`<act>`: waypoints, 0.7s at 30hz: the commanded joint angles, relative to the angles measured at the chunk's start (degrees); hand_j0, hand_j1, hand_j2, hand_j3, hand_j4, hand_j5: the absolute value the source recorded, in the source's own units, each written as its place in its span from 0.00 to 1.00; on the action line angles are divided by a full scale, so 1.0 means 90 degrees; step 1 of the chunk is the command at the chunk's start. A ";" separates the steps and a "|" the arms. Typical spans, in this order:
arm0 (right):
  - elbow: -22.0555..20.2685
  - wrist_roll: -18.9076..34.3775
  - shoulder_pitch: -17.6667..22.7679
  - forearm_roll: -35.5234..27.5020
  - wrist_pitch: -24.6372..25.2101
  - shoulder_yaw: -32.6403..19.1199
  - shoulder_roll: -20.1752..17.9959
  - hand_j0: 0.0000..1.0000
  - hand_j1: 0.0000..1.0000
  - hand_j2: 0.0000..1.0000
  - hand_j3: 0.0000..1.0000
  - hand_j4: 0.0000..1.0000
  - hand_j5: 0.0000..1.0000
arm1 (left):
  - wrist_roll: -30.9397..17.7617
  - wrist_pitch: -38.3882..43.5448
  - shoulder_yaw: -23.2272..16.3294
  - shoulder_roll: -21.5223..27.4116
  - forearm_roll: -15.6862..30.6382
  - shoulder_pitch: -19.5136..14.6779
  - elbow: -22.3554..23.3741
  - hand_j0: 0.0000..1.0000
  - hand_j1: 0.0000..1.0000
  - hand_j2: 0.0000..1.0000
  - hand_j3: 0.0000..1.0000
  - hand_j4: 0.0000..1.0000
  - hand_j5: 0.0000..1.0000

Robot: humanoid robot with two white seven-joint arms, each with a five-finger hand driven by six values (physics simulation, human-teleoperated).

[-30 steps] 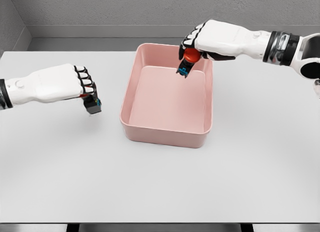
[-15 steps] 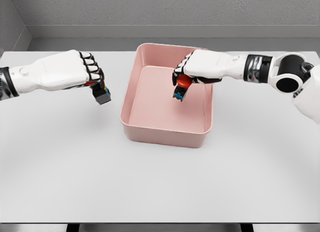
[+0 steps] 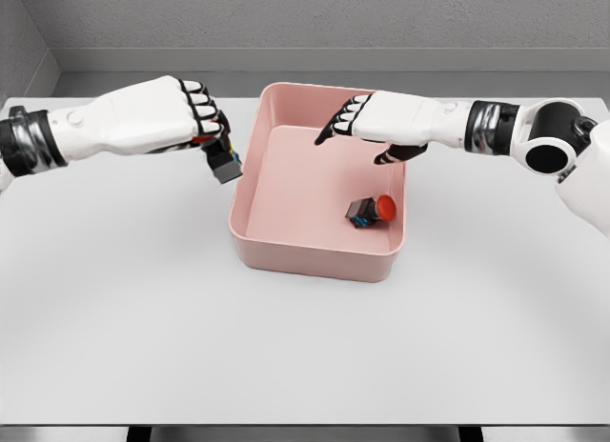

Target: Put the industrial switch in the basket with both arms

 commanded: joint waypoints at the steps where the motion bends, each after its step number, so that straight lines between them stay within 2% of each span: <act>1: 0.0007 -0.0003 0.0000 -0.0038 0.0013 -0.0007 0.0005 0.89 0.89 0.89 0.89 0.89 0.89 | 0.0003 -0.0005 0.0012 -0.0170 0.0048 0.0000 0.0091 0.51 0.51 0.51 0.51 0.51 0.51; 5: -0.0042 -0.0013 -0.0029 -0.0057 0.0013 -0.0085 -0.0180 0.89 0.89 0.89 0.89 0.89 0.89 | -0.0007 -0.0005 0.0012 -0.0414 0.0038 0.0000 0.0209 0.51 0.51 0.51 0.51 0.51 0.51; 6: -0.0081 -0.0042 -0.0029 -0.0067 0.0013 -0.0163 -0.0278 1.00 1.00 1.00 1.00 1.00 1.00 | -0.0007 -0.0005 0.0012 -0.0434 0.0038 -0.0010 0.0218 0.51 0.51 0.51 0.51 0.51 0.51; 9: -0.0256 -0.0081 -0.0029 -0.0126 0.0013 -0.0456 -0.0415 1.00 1.00 1.00 1.00 1.00 1.00 | -0.0007 -0.0005 0.0012 -0.0551 0.0038 -0.0010 0.0228 0.51 0.51 0.51 0.51 0.51 0.51; 11: -0.0188 -0.0100 0.0029 -0.0145 0.0013 -0.0710 -0.0649 1.00 1.00 1.00 1.00 1.00 1.00 | -0.0007 -0.0005 0.0012 -0.0658 0.0019 -0.0020 0.0238 0.51 0.51 0.51 0.51 0.51 0.51; 13: 0.0114 -0.0091 0.0127 -0.0136 0.0013 -0.0984 -0.0855 1.00 1.00 1.00 1.00 1.00 1.00 | -0.0007 -0.0005 0.0012 -0.0766 -0.0011 -0.0088 0.0228 0.51 0.51 0.51 0.51 0.51 0.51; 21: 0.0163 -0.0081 0.0313 -0.0136 0.0013 -0.1042 -0.0952 1.00 1.00 1.00 1.00 1.00 1.00 | -0.0163 -0.0005 -0.0008 -0.1293 -0.0069 -0.0098 0.0521 0.51 0.51 0.51 0.51 0.51 0.51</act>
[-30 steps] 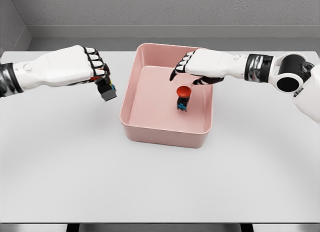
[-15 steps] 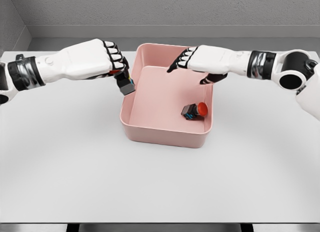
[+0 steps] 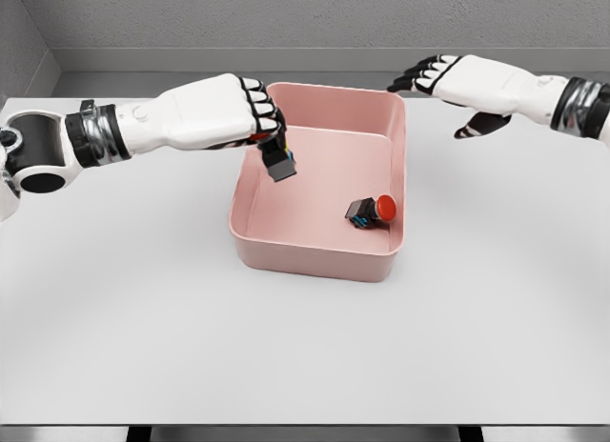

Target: Put the industrial switch in the basket with both arms

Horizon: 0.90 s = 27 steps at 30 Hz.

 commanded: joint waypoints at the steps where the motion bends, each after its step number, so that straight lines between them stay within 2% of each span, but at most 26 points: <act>1: 0.0009 -0.0004 0.0010 -0.0044 0.0013 -0.0029 -0.0057 1.00 1.00 1.00 1.00 1.00 1.00 | -0.0060 -0.0004 0.0003 -0.0220 0.0034 0.0000 0.0139 0.51 0.51 0.51 0.51 0.51 0.51; 8: -0.0001 -0.0023 0.0098 -0.0044 0.0013 -0.0048 -0.0135 1.00 1.00 1.00 1.00 1.00 1.00 | -0.0196 -0.0004 -0.0017 -0.0406 0.0025 0.0000 0.0207 0.51 0.51 0.51 0.51 0.51 0.51; 10: -0.0001 -0.0023 0.0098 -0.0044 0.0013 -0.0068 -0.0126 1.00 1.00 1.00 1.00 1.00 1.00 | -0.0196 -0.0004 -0.0007 -0.0493 0.0034 -0.0010 0.0217 0.55 0.55 0.55 0.55 0.55 0.55; 11: -0.0001 -0.0023 0.0098 -0.0044 0.0013 -0.0088 -0.0126 1.00 1.00 1.00 1.00 1.00 1.00 | -0.0187 -0.0004 0.0003 -0.0493 0.0034 -0.0010 0.0217 0.68 0.68 0.68 0.68 0.68 0.68; 12: 0.0009 -0.0023 0.0098 -0.0044 0.0013 -0.0088 -0.0126 1.00 1.00 1.00 1.00 1.00 1.00 | -0.0177 -0.0004 0.0003 -0.0493 0.0034 -0.0029 0.0217 1.00 1.00 1.00 1.00 1.00 1.00; 22: -0.0001 -0.0023 0.0108 -0.0044 0.0013 -0.0088 -0.0096 1.00 1.00 1.00 1.00 1.00 1.00 | -0.0128 -0.0004 0.0013 -0.0328 0.0190 -0.0010 0.0207 1.00 1.00 1.00 1.00 1.00 1.00; 24: -0.0001 -0.0023 0.0108 -0.0044 0.0013 -0.0088 -0.0096 1.00 1.00 1.00 1.00 1.00 1.00 | -0.0138 -0.0004 0.0003 -0.0054 0.0366 0.0068 0.0188 1.00 1.00 1.00 1.00 1.00 1.00; 27: -0.0011 -0.0023 0.0108 -0.0044 0.0013 -0.0088 -0.0087 1.00 1.00 1.00 1.00 1.00 1.00 | -0.0128 -0.0004 -0.0026 0.0649 0.0688 0.0108 0.0139 1.00 1.00 1.00 1.00 1.00 1.00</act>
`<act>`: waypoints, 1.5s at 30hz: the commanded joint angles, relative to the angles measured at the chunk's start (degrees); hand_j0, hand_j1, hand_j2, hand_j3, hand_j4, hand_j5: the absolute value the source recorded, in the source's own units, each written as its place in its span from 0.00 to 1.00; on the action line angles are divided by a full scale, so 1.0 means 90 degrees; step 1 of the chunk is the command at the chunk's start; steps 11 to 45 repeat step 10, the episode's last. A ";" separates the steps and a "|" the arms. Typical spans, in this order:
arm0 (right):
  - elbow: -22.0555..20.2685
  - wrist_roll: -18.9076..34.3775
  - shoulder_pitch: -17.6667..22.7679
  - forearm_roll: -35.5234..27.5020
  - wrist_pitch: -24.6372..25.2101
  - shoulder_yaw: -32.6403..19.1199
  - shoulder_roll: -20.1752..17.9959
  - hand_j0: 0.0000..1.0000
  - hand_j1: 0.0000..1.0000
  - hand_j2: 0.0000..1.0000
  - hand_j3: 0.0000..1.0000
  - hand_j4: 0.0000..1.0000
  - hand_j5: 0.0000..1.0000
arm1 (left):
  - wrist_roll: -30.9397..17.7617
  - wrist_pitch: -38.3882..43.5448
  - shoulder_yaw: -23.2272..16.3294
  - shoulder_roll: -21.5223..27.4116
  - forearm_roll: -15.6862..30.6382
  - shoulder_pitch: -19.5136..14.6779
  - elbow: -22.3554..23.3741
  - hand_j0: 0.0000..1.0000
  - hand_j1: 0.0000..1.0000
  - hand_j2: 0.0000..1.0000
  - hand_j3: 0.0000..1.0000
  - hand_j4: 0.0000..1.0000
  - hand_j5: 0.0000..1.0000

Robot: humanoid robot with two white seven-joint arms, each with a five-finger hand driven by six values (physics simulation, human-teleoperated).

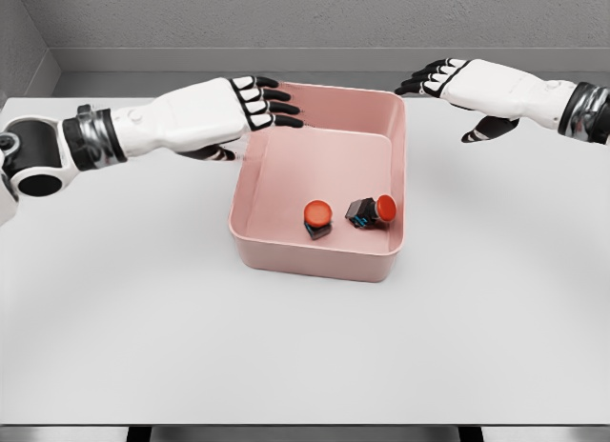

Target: Put the industrial switch in the basket with both arms

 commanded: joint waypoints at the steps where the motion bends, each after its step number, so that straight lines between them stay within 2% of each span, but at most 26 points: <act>1: 0.0001 -0.0004 0.0000 -0.0038 0.0013 -0.0007 -0.0004 1.00 1.00 1.00 1.00 1.00 1.00 | 0.0010 -0.0003 -0.0028 0.0623 0.0322 0.0029 -0.0023 1.00 1.00 1.00 1.00 1.00 1.00; 2: -0.0009 -0.0004 0.0010 -0.0038 0.0013 0.0002 -0.0004 1.00 1.00 1.00 1.00 1.00 1.00 | 0.0010 -0.0003 0.0011 0.0829 0.0410 0.0195 -0.0023 1.00 1.00 1.00 1.00 1.00 1.00; 5: -0.0019 -0.0004 0.0078 -0.0038 0.0013 0.0012 -0.0014 1.00 1.00 1.00 1.00 1.00 1.00 | 0.0010 -0.0003 -0.0038 0.1278 0.0468 0.0244 -0.0043 1.00 1.00 1.00 1.00 1.00 1.00; 8: -0.0028 0.0006 0.0244 -0.0029 0.0013 0.0002 -0.0219 1.00 1.00 1.00 1.00 1.00 1.00 | 0.0010 -0.0003 -0.0018 0.1288 0.0507 0.0244 -0.0043 1.00 1.00 1.00 1.00 1.00 1.00; 10: -0.0116 -0.0004 0.0391 -0.0038 0.0013 -0.0027 -0.0512 1.00 1.00 1.00 1.00 1.00 1.00 | 0.0010 -0.0003 -0.0009 0.1288 0.0507 0.0244 -0.0043 1.00 1.00 1.00 1.00 1.00 1.00; 45: -0.0116 -0.0004 0.0391 -0.0038 0.0013 -0.0027 -0.0512 1.00 1.00 1.00 1.00 1.00 1.00 | 0.0010 -0.0003 -0.0009 0.1288 0.0507 0.0244 -0.0043 1.00 1.00 1.00 1.00 1.00 1.00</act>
